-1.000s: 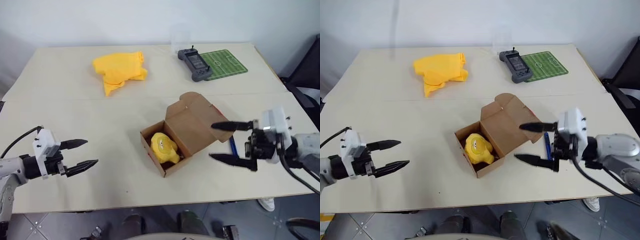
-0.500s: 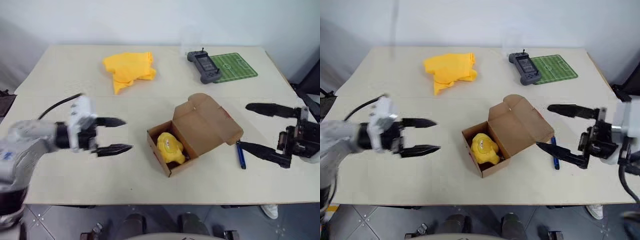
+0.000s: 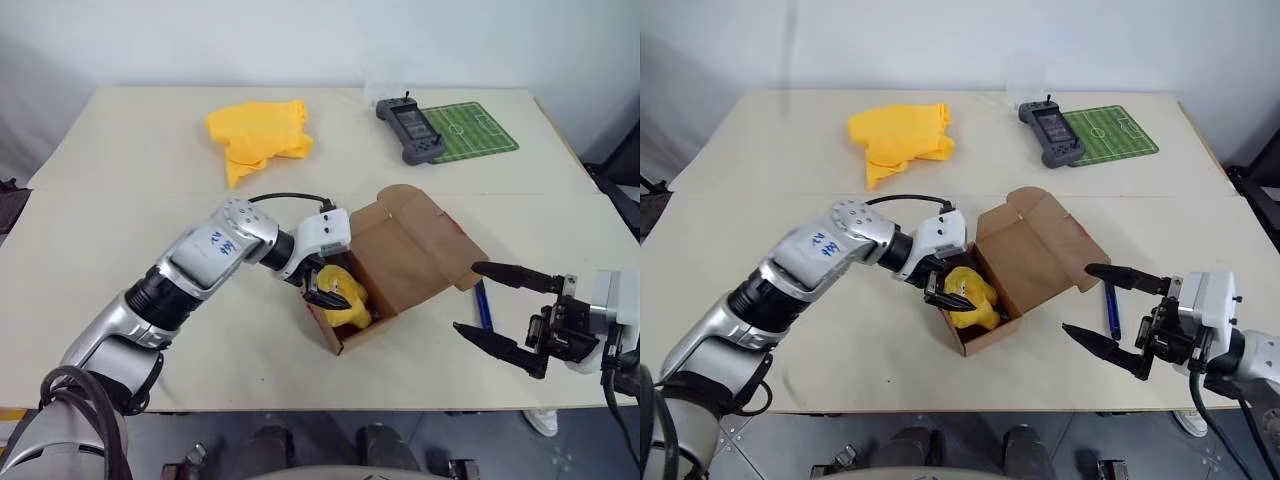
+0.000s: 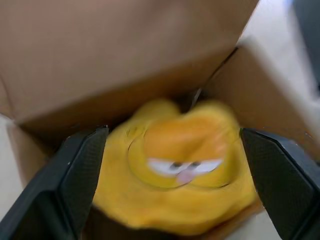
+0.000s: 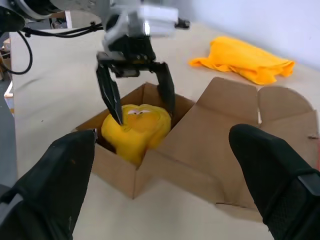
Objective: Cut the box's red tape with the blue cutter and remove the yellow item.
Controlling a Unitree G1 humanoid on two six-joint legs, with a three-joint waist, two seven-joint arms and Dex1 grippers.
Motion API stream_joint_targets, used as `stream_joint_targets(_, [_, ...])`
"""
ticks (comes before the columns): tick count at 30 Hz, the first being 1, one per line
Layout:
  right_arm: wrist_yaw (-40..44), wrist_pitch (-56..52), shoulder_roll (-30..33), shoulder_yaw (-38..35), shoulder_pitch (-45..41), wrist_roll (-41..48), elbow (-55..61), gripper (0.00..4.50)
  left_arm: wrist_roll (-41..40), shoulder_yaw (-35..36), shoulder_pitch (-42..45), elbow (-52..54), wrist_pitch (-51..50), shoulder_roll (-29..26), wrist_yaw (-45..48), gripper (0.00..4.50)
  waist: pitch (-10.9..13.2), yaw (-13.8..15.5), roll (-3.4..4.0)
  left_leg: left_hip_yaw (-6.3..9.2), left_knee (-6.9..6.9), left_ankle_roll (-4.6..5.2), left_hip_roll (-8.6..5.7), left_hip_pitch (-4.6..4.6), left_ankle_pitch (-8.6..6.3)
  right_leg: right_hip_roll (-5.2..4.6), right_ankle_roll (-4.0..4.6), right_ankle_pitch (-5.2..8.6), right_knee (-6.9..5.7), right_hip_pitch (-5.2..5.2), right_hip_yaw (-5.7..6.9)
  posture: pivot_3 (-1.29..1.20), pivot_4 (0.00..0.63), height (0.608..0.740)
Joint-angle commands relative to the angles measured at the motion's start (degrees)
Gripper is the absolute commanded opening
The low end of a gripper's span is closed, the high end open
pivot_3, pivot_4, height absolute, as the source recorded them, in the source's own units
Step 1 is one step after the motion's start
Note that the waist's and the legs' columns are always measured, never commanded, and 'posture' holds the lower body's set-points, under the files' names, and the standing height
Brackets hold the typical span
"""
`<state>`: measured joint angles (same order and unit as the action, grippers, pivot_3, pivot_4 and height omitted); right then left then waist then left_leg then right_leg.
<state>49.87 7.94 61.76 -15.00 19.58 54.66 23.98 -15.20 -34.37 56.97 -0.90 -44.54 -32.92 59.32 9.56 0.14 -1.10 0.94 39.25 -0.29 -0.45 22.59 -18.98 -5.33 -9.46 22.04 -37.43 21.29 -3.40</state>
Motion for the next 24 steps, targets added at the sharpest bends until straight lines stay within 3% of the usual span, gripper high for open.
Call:
stream_joint_targets(1, [0.93,-2.04,-4.21,-0.45,-2.45,-3.16,1.18,4.50,4.90,-2.15,2.63,-1.79,4.25,1.72,2.17,4.48,0.00,0.05,0.00,0.00,0.01,0.01,-0.04,0.00,0.01,-0.04,0.00,0.00,0.01,-0.02,0.00,0.00,0.150,0.740])
stream_joint_targets(6, [2.06,-4.24,-9.50,-0.33,-4.61,-6.83,1.06,4.50,8.31,-2.62,2.82,-4.20,6.17,4.25,3.21,4.48,0.00,0.26,0.00,0.06,0.03,0.03,-0.10,-0.07,0.02,-0.10,-0.01,0.00,-0.02,-0.11,0.03,0.00,0.150,0.740])
stream_joint_targets(9, [2.82,-6.24,-11.04,-1.41,-5.08,-7.24,1.74,4.50,8.80,-2.70,1.81,-3.22,6.17,4.20,5.47,3.95,0.00,0.31,0.00,0.06,0.03,0.03,-0.10,-0.08,0.02,-0.10,-0.01,0.00,-0.02,-0.12,0.04,0.00,0.150,0.740])
stream_joint_targets(16, [4.89,-9.67,-12.38,-4.13,-5.72,-7.48,2.04,4.50,9.31,0.99,1.53,-5.53,8.49,5.05,6.36,1.87,0.00,0.72,0.00,0.06,0.03,0.03,-0.11,-0.11,0.02,-0.12,-0.01,0.00,-0.02,-0.14,0.04,0.00,0.150,0.740])
stream_joint_targets(21, [4.97,-11.13,-14.28,-4.06,-7.05,-8.21,2.53,4.50,3.42,10.26,2.80,-8.90,9.05,9.61,6.31,0.28,0.00,1.11,-0.01,0.06,0.05,0.03,-0.11,-0.13,0.02,-0.12,-0.01,0.00,-0.05,-0.14,0.05,0.00,0.150,0.740])
stream_joint_targets(22, [4.96,-11.29,-14.68,-4.00,-7.24,-8.44,2.65,4.50,1.45,12.40,3.04,-8.94,8.21,10.21,7.09,0.05,0.00,1.12,-0.01,0.06,0.05,0.03,-0.11,-0.12,0.02,-0.12,-0.01,0.00,-0.06,-0.12,0.06,0.00,0.150,0.740])
stream_joint_targets(24, [5.07,-11.64,-15.45,-4.08,-7.60,-8.73,2.77,4.50,-1.60,15.90,3.38,-8.86,7.62,10.60,8.79,0.05,0.00,1.11,-0.01,0.07,0.05,0.03,-0.11,-0.09,0.02,-0.13,-0.01,-0.01,-0.09,-0.07,0.07,0.00,0.150,0.740])
